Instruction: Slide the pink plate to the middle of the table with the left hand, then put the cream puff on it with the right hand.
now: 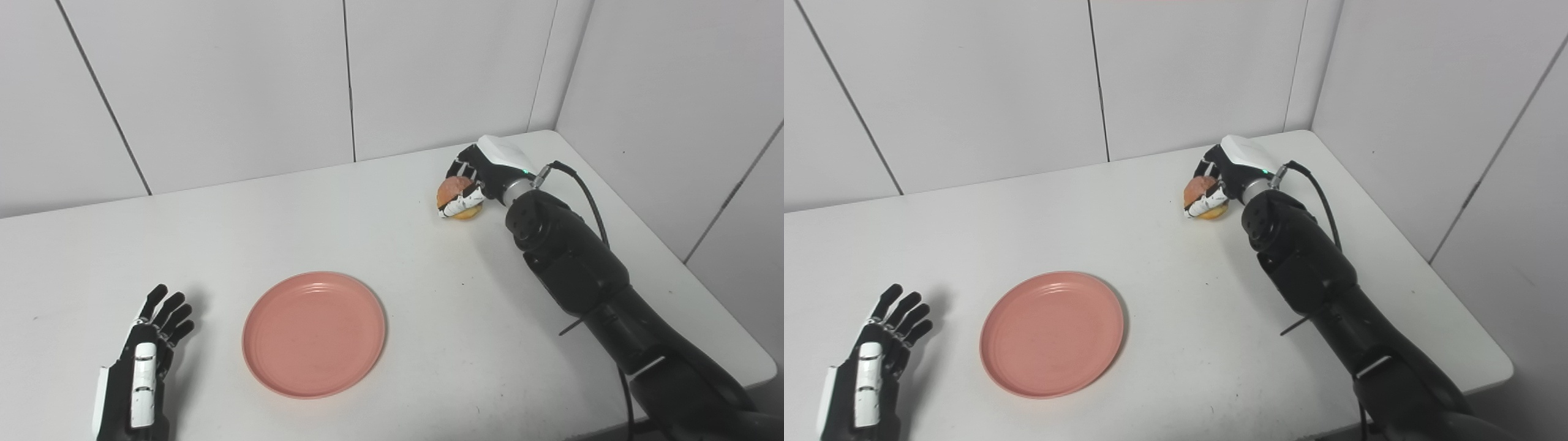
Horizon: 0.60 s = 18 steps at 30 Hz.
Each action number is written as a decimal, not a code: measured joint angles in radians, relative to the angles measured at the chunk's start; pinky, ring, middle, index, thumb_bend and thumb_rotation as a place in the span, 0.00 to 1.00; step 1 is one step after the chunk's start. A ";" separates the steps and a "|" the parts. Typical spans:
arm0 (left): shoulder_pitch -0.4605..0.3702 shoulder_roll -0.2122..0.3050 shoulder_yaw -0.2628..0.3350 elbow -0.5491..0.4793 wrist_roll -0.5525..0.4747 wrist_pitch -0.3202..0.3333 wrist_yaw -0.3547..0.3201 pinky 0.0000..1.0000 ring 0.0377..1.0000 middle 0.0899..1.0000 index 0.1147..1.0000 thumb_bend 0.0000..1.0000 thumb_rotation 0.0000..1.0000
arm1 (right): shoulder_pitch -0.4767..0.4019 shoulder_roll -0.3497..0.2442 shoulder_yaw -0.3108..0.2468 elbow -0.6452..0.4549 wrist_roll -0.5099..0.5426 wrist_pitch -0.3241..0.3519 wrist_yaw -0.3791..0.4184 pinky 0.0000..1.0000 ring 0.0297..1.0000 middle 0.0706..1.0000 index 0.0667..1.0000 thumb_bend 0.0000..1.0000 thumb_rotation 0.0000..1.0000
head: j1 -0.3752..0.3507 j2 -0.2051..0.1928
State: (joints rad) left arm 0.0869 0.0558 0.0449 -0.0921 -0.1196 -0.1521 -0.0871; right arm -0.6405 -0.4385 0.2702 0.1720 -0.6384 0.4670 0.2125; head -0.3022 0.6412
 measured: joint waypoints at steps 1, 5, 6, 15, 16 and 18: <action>0.000 0.000 -0.001 0.000 0.003 0.000 0.000 0.86 0.86 0.86 0.85 0.59 0.92 | 0.006 0.001 -0.005 -0.039 -0.013 0.002 0.018 0.30 0.36 0.41 0.45 0.52 0.13 | 0.000 0.000; 0.000 -0.006 -0.007 0.000 0.022 0.000 0.008 0.87 0.86 0.87 0.85 0.60 0.92 | 0.021 0.014 -0.018 -0.137 -0.053 0.005 0.076 0.31 0.36 0.41 0.45 0.51 0.13 | 0.014 0.002; 0.000 -0.006 -0.008 -0.001 0.027 0.001 0.012 0.87 0.87 0.87 0.85 0.60 0.92 | 0.025 0.020 -0.022 -0.165 -0.060 0.007 0.093 0.30 0.35 0.40 0.45 0.51 0.13 | 0.024 0.003; 0.000 -0.011 -0.023 -0.019 0.066 0.030 0.042 0.90 0.89 0.89 0.88 0.54 0.97 | 0.032 0.089 -0.025 -0.369 -0.088 0.008 0.232 0.30 0.37 0.42 0.45 0.51 0.13 | 0.090 0.020; 0.000 -0.011 -0.025 -0.021 0.069 0.034 0.043 0.90 0.89 0.89 0.88 0.53 0.97 | 0.032 0.098 -0.024 -0.386 -0.094 0.008 0.245 0.30 0.37 0.42 0.45 0.51 0.13 | 0.100 0.024; 0.001 -0.013 -0.033 -0.024 0.082 0.043 0.044 0.90 0.89 0.89 0.88 0.52 0.98 | 0.033 0.120 -0.014 -0.407 -0.095 0.008 0.260 0.29 0.37 0.41 0.45 0.51 0.13 | 0.100 0.025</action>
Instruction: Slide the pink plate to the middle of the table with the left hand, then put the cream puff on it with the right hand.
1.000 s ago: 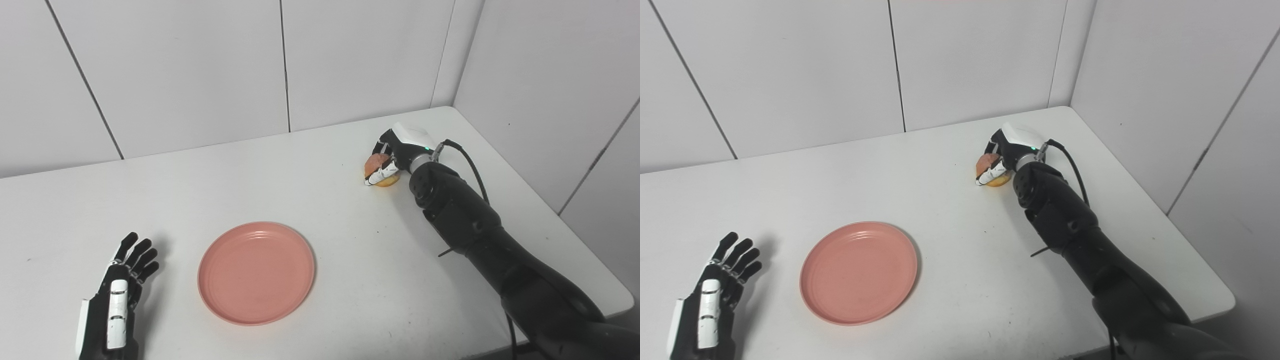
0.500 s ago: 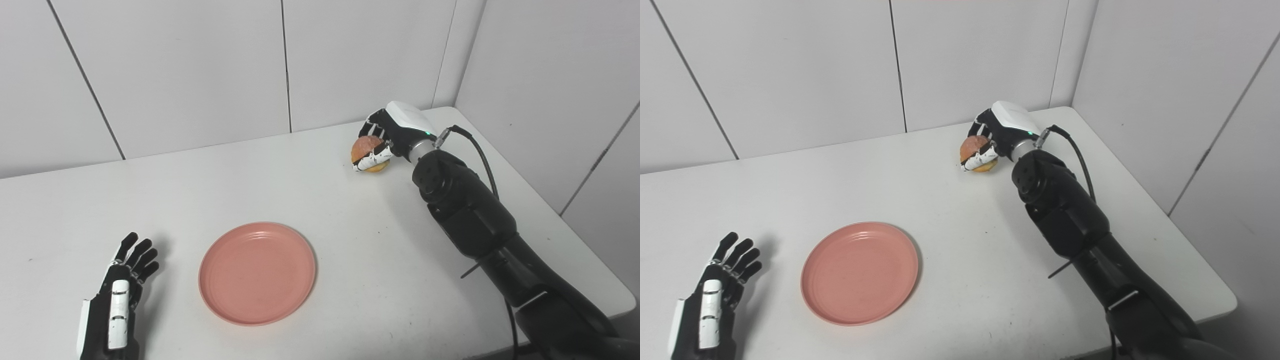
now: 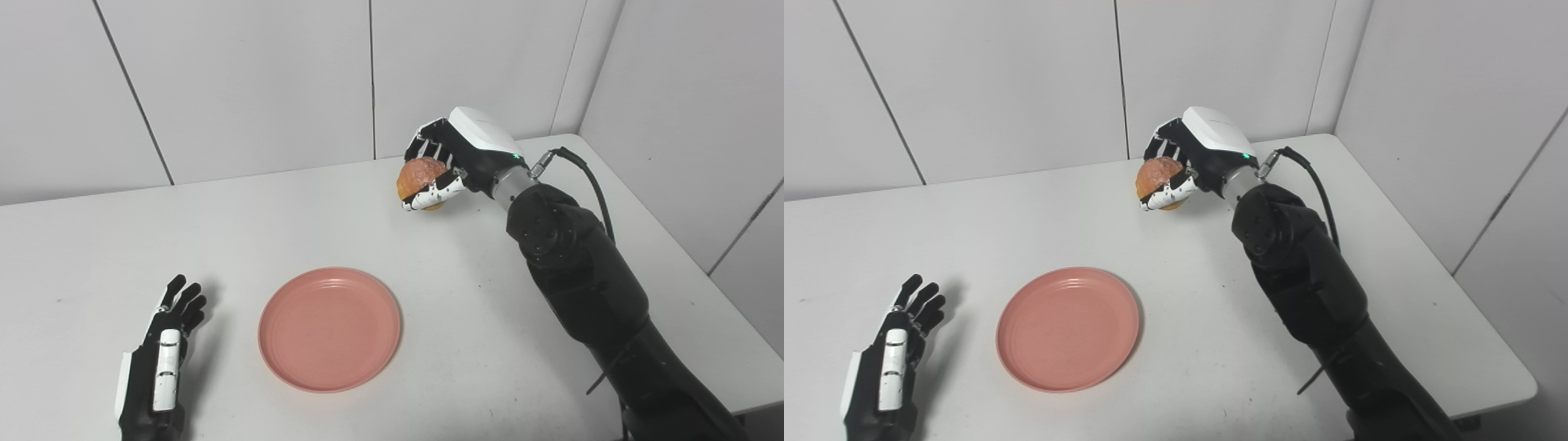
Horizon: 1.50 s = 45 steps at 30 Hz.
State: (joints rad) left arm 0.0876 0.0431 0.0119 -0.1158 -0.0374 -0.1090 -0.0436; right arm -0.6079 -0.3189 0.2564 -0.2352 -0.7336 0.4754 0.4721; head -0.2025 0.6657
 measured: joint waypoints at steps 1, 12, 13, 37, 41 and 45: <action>0.000 -0.001 -0.004 -0.003 0.003 0.006 0.002 0.90 0.89 0.89 0.88 0.52 0.98 | 0.000 0.006 0.010 -0.008 0.000 0.000 0.005 0.30 0.36 0.41 0.45 0.51 0.13 | 0.015 0.008; 0.011 -0.021 -0.063 -0.036 0.046 0.072 0.045 0.87 0.87 0.87 0.87 0.51 1.00 | 0.004 0.092 0.108 -0.089 -0.004 0.000 0.067 0.29 0.33 0.39 0.45 0.51 0.13 | 0.098 0.043; 0.012 -0.024 -0.071 -0.037 0.047 0.078 0.049 0.87 0.87 0.87 0.87 0.50 1.00 | 0.004 0.097 0.114 -0.089 0.001 0.000 0.067 0.29 0.34 0.39 0.45 0.51 0.13 | 0.112 0.048; 0.015 -0.052 -0.121 -0.082 0.111 0.132 0.110 0.86 0.86 0.85 0.85 0.50 1.00 | 0.066 0.160 0.257 0.112 -0.003 -0.111 0.004 0.26 0.32 0.40 0.45 0.52 0.13 | 0.198 0.086; 0.015 -0.057 -0.126 -0.082 0.116 0.134 0.119 0.86 0.85 0.85 0.85 0.50 1.00 | 0.072 0.156 0.280 0.149 -0.028 -0.138 -0.017 0.25 0.32 0.40 0.45 0.52 0.13 | 0.198 0.087; 0.016 -0.062 -0.129 -0.082 0.122 0.134 0.121 0.86 0.85 0.85 0.85 0.51 1.00 | 0.075 0.149 0.298 0.177 -0.065 -0.144 -0.037 0.24 0.32 0.40 0.45 0.52 0.13 | 0.199 0.090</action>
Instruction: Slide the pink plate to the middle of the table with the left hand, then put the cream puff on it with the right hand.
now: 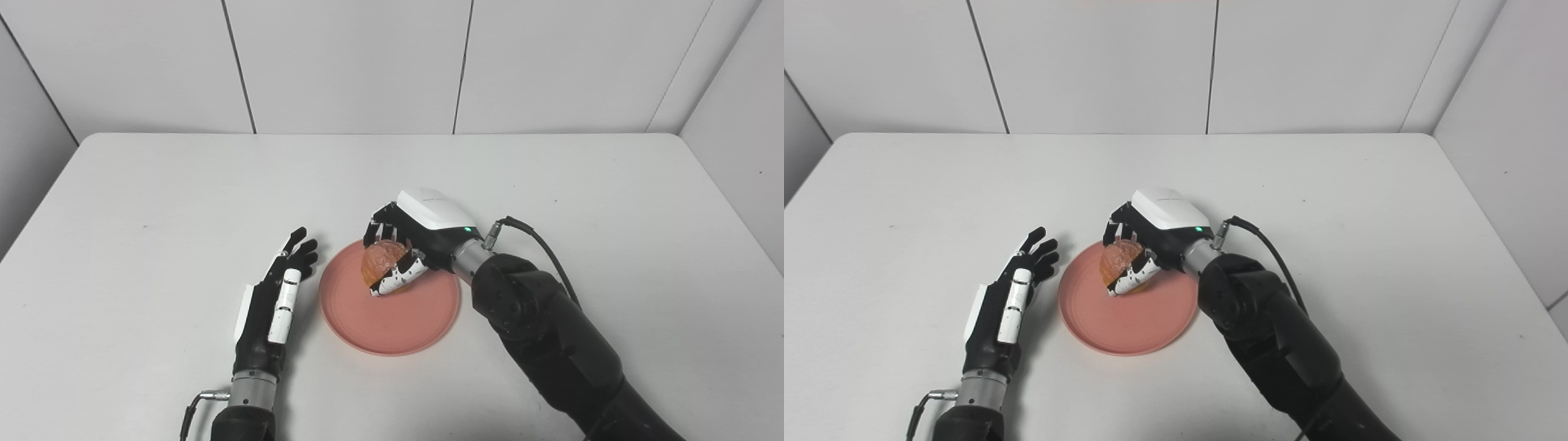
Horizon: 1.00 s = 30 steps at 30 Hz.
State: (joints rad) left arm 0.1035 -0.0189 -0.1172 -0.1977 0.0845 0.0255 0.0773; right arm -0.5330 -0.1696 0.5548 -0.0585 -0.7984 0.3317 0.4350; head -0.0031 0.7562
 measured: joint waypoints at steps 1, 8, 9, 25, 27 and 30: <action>0.000 0.000 0.000 0.000 0.000 0.000 0.001 0.86 0.85 0.85 0.85 0.51 1.00 | 0.000 -0.002 0.005 0.010 -0.012 -0.001 -0.007 0.24 0.31 0.40 0.45 0.52 0.13 | 0.003 0.002; 0.001 0.000 -0.005 -0.007 0.008 0.006 0.005 0.86 0.85 0.85 0.84 0.49 1.00 | 0.002 -0.008 0.021 0.035 -0.037 -0.012 -0.018 0.21 0.28 0.36 0.45 0.52 0.13 | 0.006 0.006; 0.001 0.000 -0.005 -0.009 0.008 0.007 0.005 0.86 0.85 0.85 0.84 0.49 1.00 | 0.003 -0.010 0.025 0.036 -0.041 -0.012 -0.018 0.21 0.28 0.37 0.45 0.52 0.13 | 0.006 0.006; 0.001 -0.001 -0.007 -0.018 0.008 0.008 0.006 0.86 0.85 0.85 0.85 0.51 1.00 | 0.029 -0.013 0.038 0.047 -0.080 -0.062 -0.054 0.25 0.33 0.42 0.45 0.52 0.14 | 0.006 0.011; 0.001 -0.001 -0.007 -0.018 0.008 0.008 0.006 0.86 0.85 0.85 0.85 0.51 1.00 | 0.029 -0.014 0.038 0.046 -0.080 -0.062 -0.047 0.30 0.39 0.47 0.46 0.52 0.15 | 0.006 0.011; 0.001 -0.001 -0.007 -0.018 0.008 0.008 0.006 0.86 0.85 0.85 0.85 0.51 1.00 | 0.028 -0.015 0.039 0.042 -0.090 -0.062 -0.031 0.39 0.51 0.60 0.61 0.81 0.25 | 0.006 0.011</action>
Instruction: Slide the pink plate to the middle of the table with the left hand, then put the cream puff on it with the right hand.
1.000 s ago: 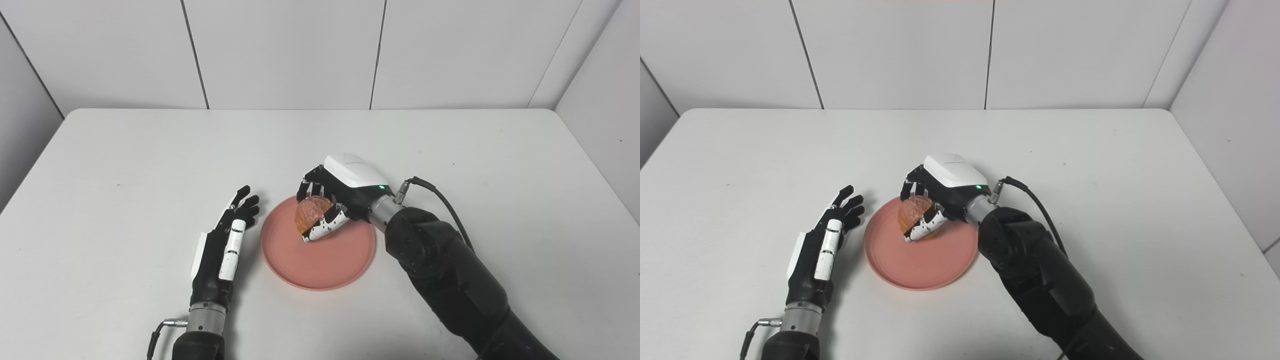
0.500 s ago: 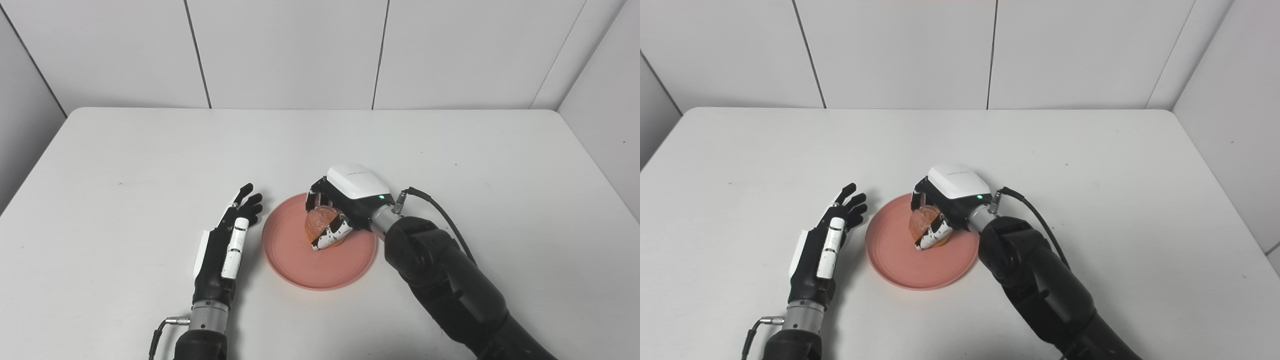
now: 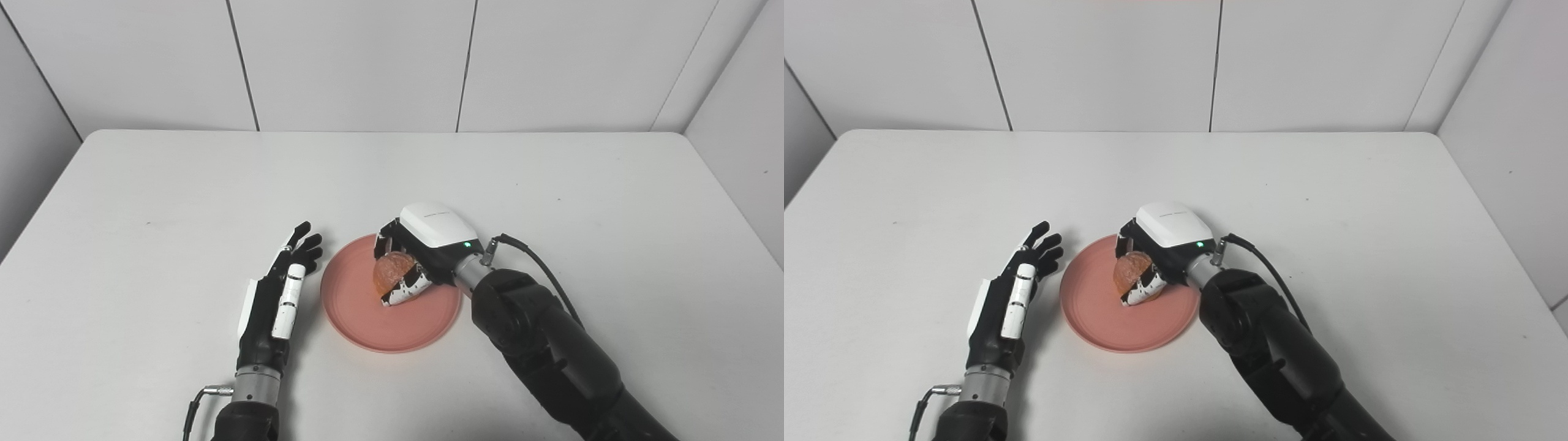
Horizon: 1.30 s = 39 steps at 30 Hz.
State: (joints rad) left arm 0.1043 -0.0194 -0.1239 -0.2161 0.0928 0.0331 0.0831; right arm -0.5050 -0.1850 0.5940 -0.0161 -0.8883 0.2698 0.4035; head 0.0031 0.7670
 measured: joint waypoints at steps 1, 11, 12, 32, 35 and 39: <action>0.000 0.000 0.000 0.000 0.000 0.000 0.000 0.86 0.85 0.85 0.85 0.50 1.00 | 0.000 -0.002 0.002 -0.001 -0.004 0.000 0.005 0.39 0.51 0.61 0.63 0.83 0.26 | 0.002 0.000; 0.000 0.000 -0.001 0.000 0.000 0.000 0.000 0.85 0.85 0.85 0.85 0.51 1.00 | 0.000 -0.016 0.008 -0.033 -0.021 0.000 0.070 0.53 0.72 0.79 0.80 0.91 0.37 | -0.003 -0.003; 0.000 0.000 -0.001 0.000 0.000 0.000 0.000 0.85 0.85 0.85 0.85 0.51 1.00 | 0.000 -0.016 0.007 -0.035 -0.021 0.000 0.075 0.53 0.72 0.79 0.80 0.92 0.38 | -0.003 -0.003; 0.000 0.000 0.004 0.011 0.000 -0.001 0.000 0.86 0.85 0.86 0.85 0.51 1.00 | 0.013 -0.019 -0.084 -0.249 -0.024 0.006 0.172 0.55 0.73 0.82 0.86 0.95 0.50 | -0.015 -0.011; 0.000 0.000 0.004 0.011 0.000 -0.001 0.000 0.86 0.85 0.86 0.85 0.51 1.00 | 0.014 -0.013 -0.120 -0.315 -0.025 0.021 0.189 0.58 0.74 0.82 0.87 0.94 0.51 | -0.017 -0.011; 0.000 0.000 0.005 0.012 0.001 -0.001 0.001 0.86 0.86 0.86 0.85 0.50 1.00 | 0.029 0.006 -0.187 -0.359 -0.011 0.021 0.156 0.57 0.73 0.82 0.88 0.92 0.53 | -0.023 -0.011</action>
State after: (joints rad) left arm 0.1044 -0.0194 -0.1185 -0.2041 0.0935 0.0317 0.0838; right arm -0.4763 -0.1787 0.4072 -0.3748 -0.8990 0.2911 0.5598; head -0.0199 0.7563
